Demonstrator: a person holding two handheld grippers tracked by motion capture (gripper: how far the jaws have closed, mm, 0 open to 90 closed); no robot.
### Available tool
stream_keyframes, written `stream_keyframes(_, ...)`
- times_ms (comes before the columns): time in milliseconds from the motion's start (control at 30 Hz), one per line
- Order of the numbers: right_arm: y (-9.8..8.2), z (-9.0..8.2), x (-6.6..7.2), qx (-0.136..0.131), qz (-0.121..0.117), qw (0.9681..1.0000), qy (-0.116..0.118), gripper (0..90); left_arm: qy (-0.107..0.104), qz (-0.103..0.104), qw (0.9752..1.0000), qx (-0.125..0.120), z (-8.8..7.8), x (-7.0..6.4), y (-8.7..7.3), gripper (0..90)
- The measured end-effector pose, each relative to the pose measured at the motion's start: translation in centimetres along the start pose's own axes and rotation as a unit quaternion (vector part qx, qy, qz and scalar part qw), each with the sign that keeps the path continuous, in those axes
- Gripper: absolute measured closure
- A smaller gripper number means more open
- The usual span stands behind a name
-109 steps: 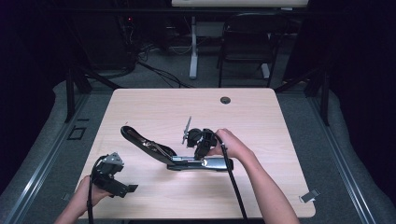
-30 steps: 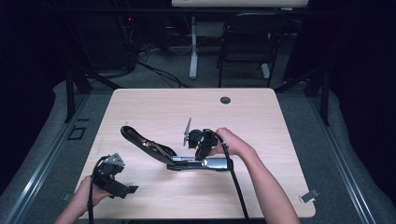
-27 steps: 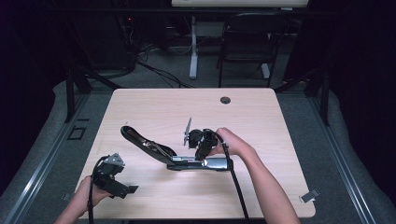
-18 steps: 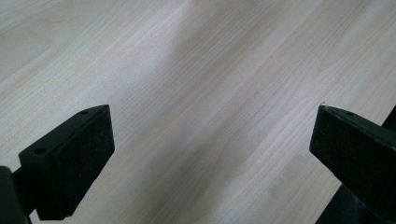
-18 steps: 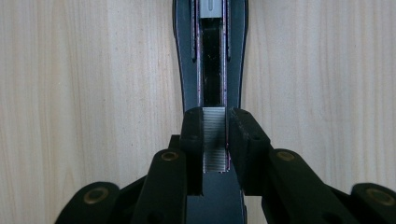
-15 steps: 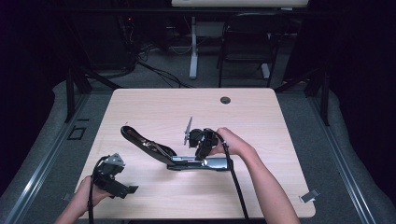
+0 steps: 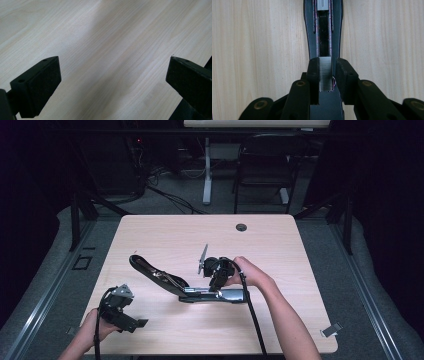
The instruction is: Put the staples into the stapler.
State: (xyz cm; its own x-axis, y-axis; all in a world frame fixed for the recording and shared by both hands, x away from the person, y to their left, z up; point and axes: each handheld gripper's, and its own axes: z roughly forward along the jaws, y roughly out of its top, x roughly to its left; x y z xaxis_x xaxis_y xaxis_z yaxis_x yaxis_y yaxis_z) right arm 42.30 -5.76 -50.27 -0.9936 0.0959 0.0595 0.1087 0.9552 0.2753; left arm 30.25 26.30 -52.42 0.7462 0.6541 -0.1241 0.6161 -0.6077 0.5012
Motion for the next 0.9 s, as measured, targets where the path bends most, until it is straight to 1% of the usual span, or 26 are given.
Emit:
stream_keyframes(67, 0.0, -0.1, 0.0, 0.004, -0.004, 1.0, -0.001, 73.9, 0.0, 0.0, 1.0, 0.0, 0.0, 0.0, 0.0, 0.0)
stream_keyframes(100, -0.1, -0.1, 0.0, -0.001, 0.001, 1.0, 0.001, 73.9, 0.0, 0.0, 1.0, 0.0, 0.0, 0.0, 0.0, 0.0)
stream_keyframes(167, -0.2, -0.3, 0.0, -0.003, 0.001, 1.0, -0.003, 74.0, 0.0, 0.0, 1.0, 0.0, 0.0, 0.0, 0.0, 0.0)
stream_keyframes(233, -0.3, -0.4, 0.0, -0.008, 0.004, 1.0, 0.002, 74.0, 0.0, 0.0, 1.0, 0.0, 0.0, 0.0, 0.0, 0.0)
stream_keyframes(333, -0.4, -0.5, 0.0, -0.005, 0.006, 1.0, -0.006, 74.2, 0.0, -0.001, 1.0, 0.0, 0.0, 0.0, 0.0, 0.0)
stream_keyframes(400, -0.4, -0.6, -0.1, -0.011, 0.005, 0.9999, -0.009, 74.1, 0.001, -0.001, 1.0, 0.0, 0.0, 0.0, 0.0, 0.0)
stream_keyframes(433, -0.4, -0.7, 0.0, -0.014, 0.006, 0.9997, -0.016, 74.1, 0.001, -0.001, 1.0, 0.0, 0.0, 0.0, 0.0, 0.0)
stream_keyframes(500, -0.2, -0.7, 0.2, -0.021, 0.002, 0.9996, -0.019, 74.0, 0.001, 0.0, 1.0, 0.001, 0.0, 0.0, 0.0, 0.0)
stream_keyframes(600, 0.1, -0.8, 0.3, -0.023, 0.002, 0.9994, -0.026, 73.2, 0.001, -0.001, 1.0, -0.002, 0.0, 0.0, 0.0, 0.0)
stream_keyframes(700, 0.0, -0.7, 0.4, -0.033, 0.013, 0.9989, -0.031, 69.3, 0.002, 0.0, 1.0, -0.003, -0.1, 0.0, 0.0, 0.0)
stream_keyframes(733, -0.1, -0.8, 0.3, -0.032, 0.014, 0.9988, -0.035, 66.2, 0.003, -0.002, 1.0, -0.004, -0.1, 0.0, 0.0, 0.0)
stream_keyframes(800, -0.4, -0.9, 0.4, -0.038, 0.029, 0.9979, -0.044, 58.2, 0.005, -0.005, 0.9999, -0.008, -0.2, 0.0, 0.0, 0.0)
stream_keyframes(867, -0.8, -1.2, 0.5, -0.044, 0.046, 0.9967, -0.051, 53.4, 0.005, -0.006, 0.9999, -0.01, -0.2, 0.0, 0.0, 0.0)
stream_keyframes(900, -1.1, -1.3, 0.6, -0.049, 0.053, 0.9957, -0.058, 49.8, 0.005, -0.008, 0.9999, -0.012, -0.2, 0.0, 0.1, 0.0)
